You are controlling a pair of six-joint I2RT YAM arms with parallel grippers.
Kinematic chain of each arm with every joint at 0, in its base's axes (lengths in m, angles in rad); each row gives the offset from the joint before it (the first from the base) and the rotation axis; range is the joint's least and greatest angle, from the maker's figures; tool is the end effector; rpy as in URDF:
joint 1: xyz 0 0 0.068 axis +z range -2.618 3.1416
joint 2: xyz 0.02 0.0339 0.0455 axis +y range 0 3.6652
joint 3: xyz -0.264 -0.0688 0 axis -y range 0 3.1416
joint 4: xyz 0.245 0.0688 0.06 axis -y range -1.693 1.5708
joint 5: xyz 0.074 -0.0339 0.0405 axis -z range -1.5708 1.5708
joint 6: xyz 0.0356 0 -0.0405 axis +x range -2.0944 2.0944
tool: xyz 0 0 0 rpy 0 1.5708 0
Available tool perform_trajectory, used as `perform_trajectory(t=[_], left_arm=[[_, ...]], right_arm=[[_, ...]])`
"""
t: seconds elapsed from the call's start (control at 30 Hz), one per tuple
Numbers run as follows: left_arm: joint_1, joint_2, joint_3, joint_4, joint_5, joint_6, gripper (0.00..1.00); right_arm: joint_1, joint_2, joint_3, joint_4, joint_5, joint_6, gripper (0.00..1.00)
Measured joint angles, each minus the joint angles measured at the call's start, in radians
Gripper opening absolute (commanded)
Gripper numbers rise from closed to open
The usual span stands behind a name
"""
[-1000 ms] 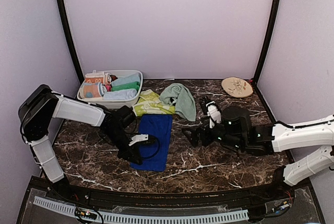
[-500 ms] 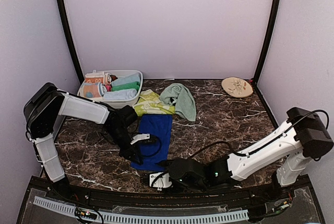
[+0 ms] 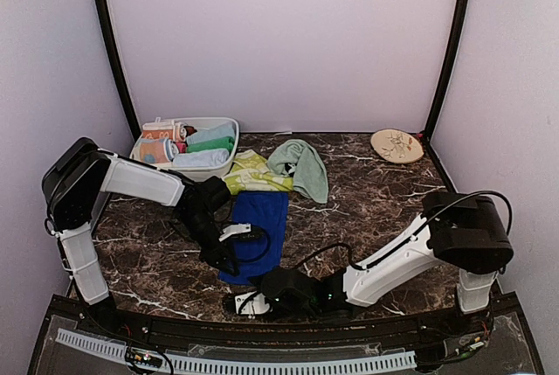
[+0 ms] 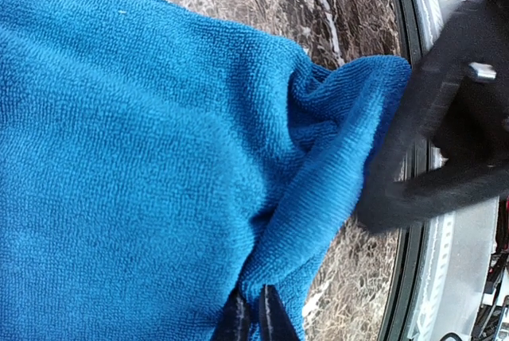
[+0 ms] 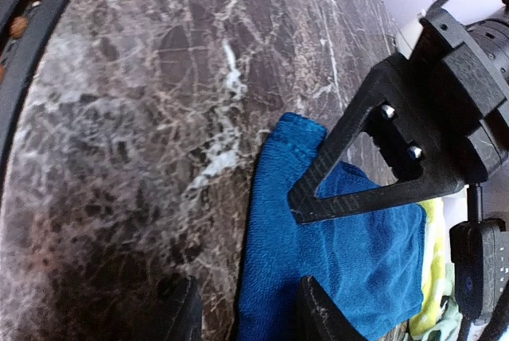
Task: Roll the towels
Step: Roll the towel at the center of the board.
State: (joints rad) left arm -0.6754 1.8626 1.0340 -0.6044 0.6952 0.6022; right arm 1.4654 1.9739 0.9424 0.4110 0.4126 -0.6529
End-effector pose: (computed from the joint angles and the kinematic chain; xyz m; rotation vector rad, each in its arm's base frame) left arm 0.2352 -0.2177 0.1260 1.7580 2.2475 -1.0400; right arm 0.0550 0.3839 0.1149 -1.7371 1.2372 0.0234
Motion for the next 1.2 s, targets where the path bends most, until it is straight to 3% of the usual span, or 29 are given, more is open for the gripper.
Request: perform_trajectory(t=[0.2, 0.4, 0.67, 0.87, 1.0, 1.2], left_arm=[[0.015, -0.01, -0.005, -0.014, 0.029, 0.033, 0.35], [0.116, -0.108, -0.078, -0.014, 0.08, 0.096, 0.52], [0.202, -0.313, -0.154, -0.001, 0.075, 0.178, 0.53], [0.19, -0.454, -0.193, 0.01, 0.066, 0.23, 0.53], [0.102, -0.461, -0.229, 0.054, 0.011, 0.241, 0.53], [-0.042, -0.441, -0.269, 0.145, -0.072, 0.235, 0.52]], right_arm=[[-0.041, 0.025, 0.012, 0.005, -0.022, 0.067, 0.19], [-0.079, 0.023, 0.035, -0.051, -0.099, 0.198, 0.09], [-0.189, -0.026, 0.063, -0.166, -0.349, 0.461, 0.0], [-0.359, -0.025, 0.079, -0.177, -0.713, 0.755, 0.0], [-0.449, 0.018, 0.08, -0.121, -0.932, 0.953, 0.0], [-0.466, 0.085, 0.126, -0.113, -1.103, 1.128, 0.0]])
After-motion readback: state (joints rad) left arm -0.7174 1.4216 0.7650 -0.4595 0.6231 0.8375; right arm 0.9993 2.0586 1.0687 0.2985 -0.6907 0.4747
